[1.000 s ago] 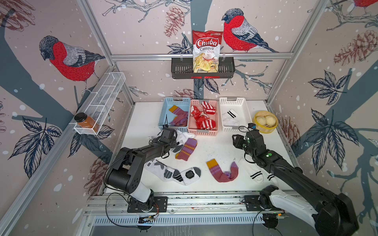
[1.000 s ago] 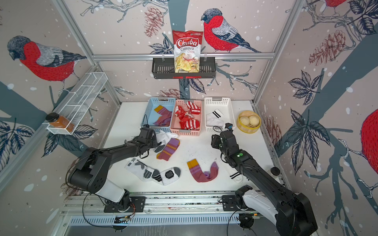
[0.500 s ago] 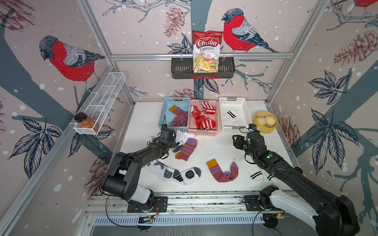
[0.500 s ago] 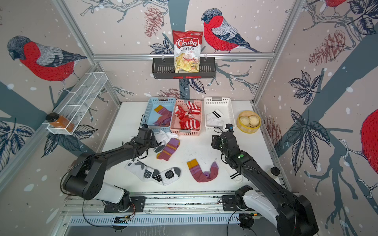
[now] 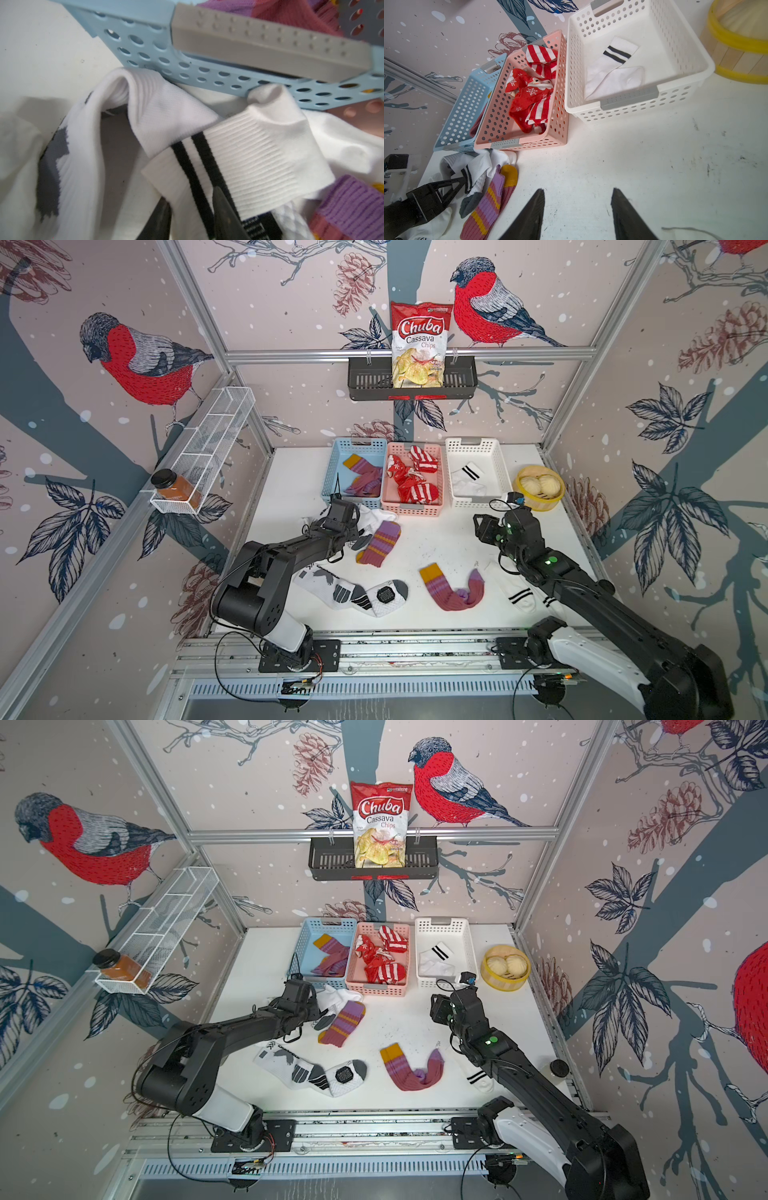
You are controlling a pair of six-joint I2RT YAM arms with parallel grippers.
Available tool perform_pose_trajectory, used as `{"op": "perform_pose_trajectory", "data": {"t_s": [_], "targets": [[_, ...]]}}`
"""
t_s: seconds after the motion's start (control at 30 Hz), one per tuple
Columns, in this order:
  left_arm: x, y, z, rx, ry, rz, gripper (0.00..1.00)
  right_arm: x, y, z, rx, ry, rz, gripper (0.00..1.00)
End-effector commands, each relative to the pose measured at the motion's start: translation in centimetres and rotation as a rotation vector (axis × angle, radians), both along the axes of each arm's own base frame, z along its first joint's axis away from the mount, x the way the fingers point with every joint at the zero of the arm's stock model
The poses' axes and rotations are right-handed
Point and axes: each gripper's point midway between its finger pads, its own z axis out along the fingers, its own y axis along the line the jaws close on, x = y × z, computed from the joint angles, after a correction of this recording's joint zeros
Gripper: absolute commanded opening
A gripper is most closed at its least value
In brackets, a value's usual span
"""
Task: Sort the socks into the basket by color
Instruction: Pick up the sock at the center of the board.
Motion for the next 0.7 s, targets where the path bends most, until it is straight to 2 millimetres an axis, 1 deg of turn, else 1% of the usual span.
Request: {"op": "perform_pose_trajectory", "data": {"t_s": [0.0,0.07,0.2,0.3,0.37,0.47,0.53,0.67], "targets": [[0.6,0.0,0.2,0.014,-0.011,-0.005,0.34,0.2,-0.2,0.3,0.007,-0.014,-0.015,0.54],[0.9,-0.3,0.1,0.008,-0.009,-0.016,0.27,0.1,-0.2,0.2,0.005,-0.012,-0.016,0.54],[0.9,-0.5,0.2,0.0,-0.01,-0.026,0.0,0.0,-0.3,0.2,0.006,-0.011,-0.018,0.54],[0.6,-0.5,0.9,-0.006,-0.019,-0.03,0.0,-0.1,-0.4,0.3,0.003,-0.016,-0.02,0.54],[0.2,-0.5,1.9,-0.018,-0.034,-0.031,0.0,-0.1,-0.5,0.3,0.005,-0.019,-0.02,0.54],[-0.3,-0.8,4.6,-0.053,-0.081,-0.049,0.0,-0.1,-0.5,0.4,0.003,-0.023,-0.024,0.55],[-0.8,-1.2,7.0,-0.085,-0.13,-0.07,0.0,-0.1,-0.5,0.2,0.004,-0.025,-0.027,0.55],[-1.7,-2.9,12.8,-0.17,-0.245,-0.169,0.0,0.2,-0.5,0.2,0.009,-0.029,-0.034,0.55]]}}
